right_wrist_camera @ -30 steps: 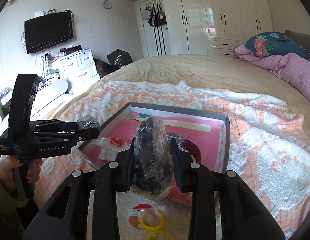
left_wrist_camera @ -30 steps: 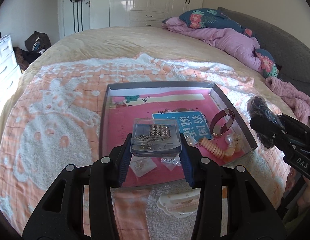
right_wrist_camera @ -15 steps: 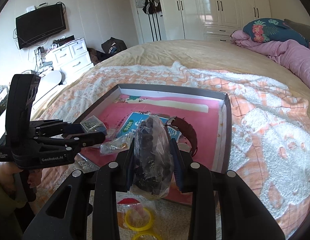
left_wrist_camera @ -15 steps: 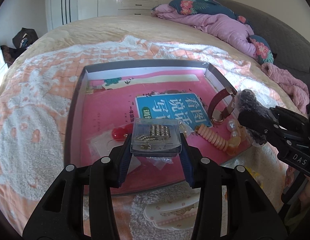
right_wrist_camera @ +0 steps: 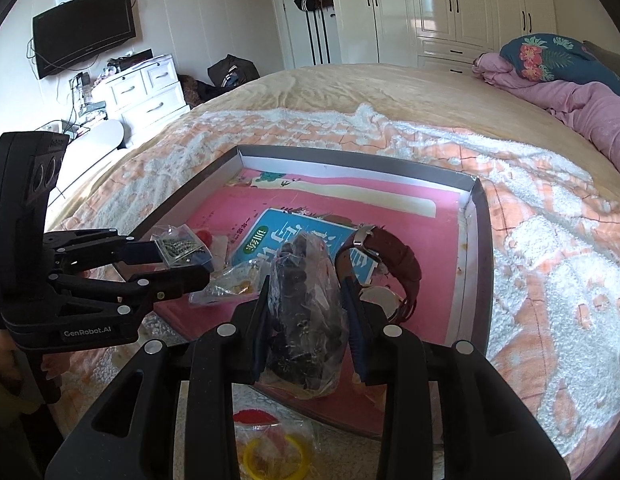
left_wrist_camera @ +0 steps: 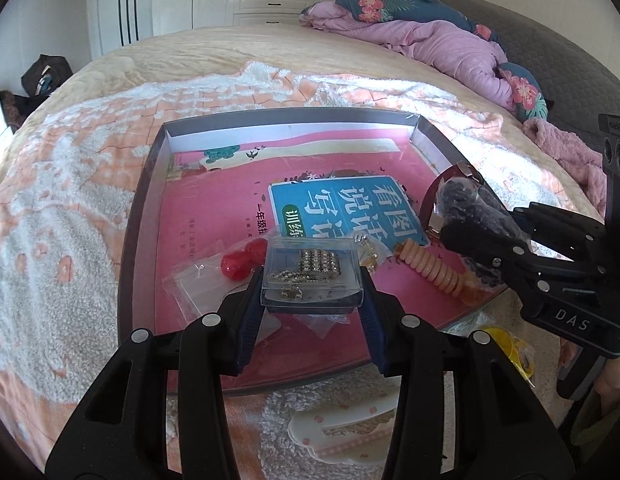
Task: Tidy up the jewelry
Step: 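Carry both held items over the grey box, then lower both items into the box and open both tools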
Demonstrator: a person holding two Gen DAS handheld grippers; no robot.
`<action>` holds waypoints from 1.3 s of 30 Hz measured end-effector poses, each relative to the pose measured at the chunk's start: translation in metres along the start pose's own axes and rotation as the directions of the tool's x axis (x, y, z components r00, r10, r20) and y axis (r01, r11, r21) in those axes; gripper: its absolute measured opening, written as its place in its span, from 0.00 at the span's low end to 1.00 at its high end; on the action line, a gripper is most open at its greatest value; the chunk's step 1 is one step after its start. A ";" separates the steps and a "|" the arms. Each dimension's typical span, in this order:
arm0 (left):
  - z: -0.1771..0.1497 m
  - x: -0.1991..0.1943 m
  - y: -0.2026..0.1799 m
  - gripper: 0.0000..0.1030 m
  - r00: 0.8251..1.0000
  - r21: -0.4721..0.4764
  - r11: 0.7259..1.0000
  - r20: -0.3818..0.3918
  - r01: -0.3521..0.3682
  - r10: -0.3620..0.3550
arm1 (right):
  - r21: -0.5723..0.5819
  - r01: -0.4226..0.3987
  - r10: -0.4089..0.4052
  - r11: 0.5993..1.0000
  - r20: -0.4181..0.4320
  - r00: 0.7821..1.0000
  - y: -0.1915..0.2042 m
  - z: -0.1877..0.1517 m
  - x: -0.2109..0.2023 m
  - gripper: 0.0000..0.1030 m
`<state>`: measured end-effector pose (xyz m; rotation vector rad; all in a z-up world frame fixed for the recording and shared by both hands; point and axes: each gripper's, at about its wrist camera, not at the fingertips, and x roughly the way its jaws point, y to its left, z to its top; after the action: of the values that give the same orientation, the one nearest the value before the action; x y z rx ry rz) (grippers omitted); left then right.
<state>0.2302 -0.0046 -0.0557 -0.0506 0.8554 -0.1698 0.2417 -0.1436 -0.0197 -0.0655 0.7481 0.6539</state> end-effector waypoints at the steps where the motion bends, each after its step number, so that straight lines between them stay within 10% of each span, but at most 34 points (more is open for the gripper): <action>1: 0.000 0.001 0.000 0.35 1.000 -0.001 1.000 -0.001 0.001 -0.001 | 0.000 0.003 -0.003 1.000 0.001 1.000 0.000 0.000 0.000 0.32; 15: 0.001 -0.001 0.000 0.35 1.000 0.003 1.000 -0.001 0.001 -0.001 | 0.081 -0.012 0.004 0.997 0.093 0.996 -0.004 -0.010 -0.038 0.68; 20: 0.004 -0.010 -0.001 0.52 1.000 0.004 1.000 0.018 -0.003 0.003 | 0.131 0.002 -0.019 0.991 0.130 0.991 -0.012 -0.014 -0.057 0.86; 39: 0.009 -0.073 -0.005 0.91 0.993 -0.023 1.000 0.120 0.000 0.003 | 0.156 0.041 -0.073 0.987 0.205 0.976 -0.007 -0.020 -0.107 0.94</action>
<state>0.1897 0.0025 0.0051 -0.0811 0.7372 -0.1536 0.1750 -0.2114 0.0342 0.1197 0.5874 0.5377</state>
